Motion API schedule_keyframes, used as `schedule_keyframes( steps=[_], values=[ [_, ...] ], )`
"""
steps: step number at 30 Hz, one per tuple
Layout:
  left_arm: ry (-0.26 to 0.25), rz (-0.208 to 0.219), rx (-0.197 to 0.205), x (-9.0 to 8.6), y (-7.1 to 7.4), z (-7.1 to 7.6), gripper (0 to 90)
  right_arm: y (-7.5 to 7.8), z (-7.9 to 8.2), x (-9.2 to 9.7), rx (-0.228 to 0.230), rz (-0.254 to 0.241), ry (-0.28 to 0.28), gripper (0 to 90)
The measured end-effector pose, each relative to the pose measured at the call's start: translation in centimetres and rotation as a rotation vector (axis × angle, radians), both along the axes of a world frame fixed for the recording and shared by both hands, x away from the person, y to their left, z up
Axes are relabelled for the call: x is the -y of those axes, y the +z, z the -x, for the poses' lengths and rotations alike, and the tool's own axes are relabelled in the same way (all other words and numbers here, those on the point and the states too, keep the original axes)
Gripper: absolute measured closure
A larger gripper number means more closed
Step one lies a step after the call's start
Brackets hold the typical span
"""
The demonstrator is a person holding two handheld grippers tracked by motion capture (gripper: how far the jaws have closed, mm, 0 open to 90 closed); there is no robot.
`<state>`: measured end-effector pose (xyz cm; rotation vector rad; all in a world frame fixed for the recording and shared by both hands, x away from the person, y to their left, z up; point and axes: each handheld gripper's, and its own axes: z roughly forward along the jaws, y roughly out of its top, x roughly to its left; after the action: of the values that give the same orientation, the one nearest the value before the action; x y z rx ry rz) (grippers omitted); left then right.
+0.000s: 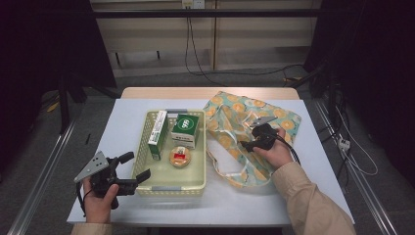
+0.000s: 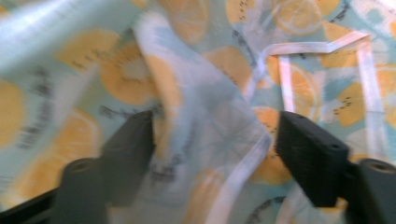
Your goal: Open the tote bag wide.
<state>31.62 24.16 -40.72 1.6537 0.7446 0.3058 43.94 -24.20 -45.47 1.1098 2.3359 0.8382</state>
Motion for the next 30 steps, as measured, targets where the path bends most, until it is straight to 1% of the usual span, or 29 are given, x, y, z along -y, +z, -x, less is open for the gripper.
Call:
schedule_keyframes(
  steps=[1,2,3,4,5,8,10,12,14,15,16,17,18,19,20,21,23,25,26,28,30],
  values=[
    [-0.001,0.000,-0.001,0.0,0.0,0.0,5.1,-0.3,-0.1,0.2,-0.018,-0.010,0.002,22.2],
    [-0.001,0.001,-0.001,0.0,0.0,0.0,5.1,-0.4,-0.1,0.6,-0.033,-0.041,-0.018,22.9],
    [-0.003,-0.003,0.001,0.0,0.0,0.0,5.1,-0.6,-0.2,1.0,-0.047,-0.074,-0.032,27.5],
    [-0.004,-0.005,0.001,0.0,0.0,0.0,5.1,-0.7,-0.3,1.4,-0.063,-0.112,-0.026,33.1],
    [-0.004,-0.004,-0.002,0.1,0.0,0.0,5.1,-0.7,-0.4,1.6,-0.059,-0.111,-0.026,37.4],
    [-0.003,-0.003,-0.002,0.1,0.0,0.0,5.1,-0.5,-0.6,1.8,-0.052,-0.108,-0.016,58.5],
    [-0.004,-0.006,-0.002,0.1,0.0,0.0,5.1,-0.4,-0.8,1.7,-0.054,-0.102,-0.007,65.2],
    [-0.006,-0.006,-0.001,0.1,0.0,0.0,5.1,-0.4,-0.9,1.6,-0.052,-0.101,0.003,76.6],
    [-0.006,-0.007,-0.001,0.2,0.0,0.0,5.1,-0.5,-1.1,1.6,-0.044,-0.103,-0.008,87.4],
    [-0.007,-0.008,0.000,0.2,0.0,0.0,5.1,-0.5,-1.3,1.7,-0.044,-0.108,-0.014,89.2],
    [-0.006,-0.007,-0.001,0.2,0.0,0.0,5.1,-0.5,-1.4,1.8,-0.056,-0.119,-0.024,89.6],
    [-0.006,-0.007,-0.001,0.1,0.0,0.0,5.1,-0.4,-1.5,1.8,-0.057,-0.119,-0.032,89.8],
    [-0.003,-0.006,0.000,0.1,0.1,0.0,5.1,-0.3,-1.6,1.7,-0.048,-0.095,-0.046,90.0],
    [-0.004,-0.005,0.002,0.1,0.1,0.0,5.1,-0.1,-1.6,1.7,-0.036,-0.082,-0.063,90.0],
    [-0.003,-0.003,0.000,0.1,0.1,0.0,5.1,0.2,-1.6,1.9,-0.031,-0.101,-0.076,90.0],
    [-0.002,-0.004,0.000,0.1,0.1,0.0,5.1,0.6,-1.7,2.0,-0.026,-0.116,-0.083,90.0],
    [-0.004,-0.005,0.002,0.1,0.1,0.0,5.1,1.6,-1.6,2.2,-0.002,-0.097,-0.082,90.0],
    [-0.004,-0.002,0.003,0.1,0.2,0.0,5.1,2.6,-1.6,2.5,0.004,-0.113,-0.084,90.0],
    [-0.004,-0.003,0.004,0.1,0.3,0.0,5.1,3.2,-1.5,2.6,0.017,-0.116,-0.089,90.0],
    [-0.002,0.000,0.007,0.2,0.4,0.1,5.1,4.3,-1.3,2.8,0.031,-0.138,-0.100,90.0],
    [-0.003,0.002,0.009,0.2,0.5,0.1,5.1,5.4,-1.2,2.9,0.049,-0.137,-0.108,90.0]
  ],
)
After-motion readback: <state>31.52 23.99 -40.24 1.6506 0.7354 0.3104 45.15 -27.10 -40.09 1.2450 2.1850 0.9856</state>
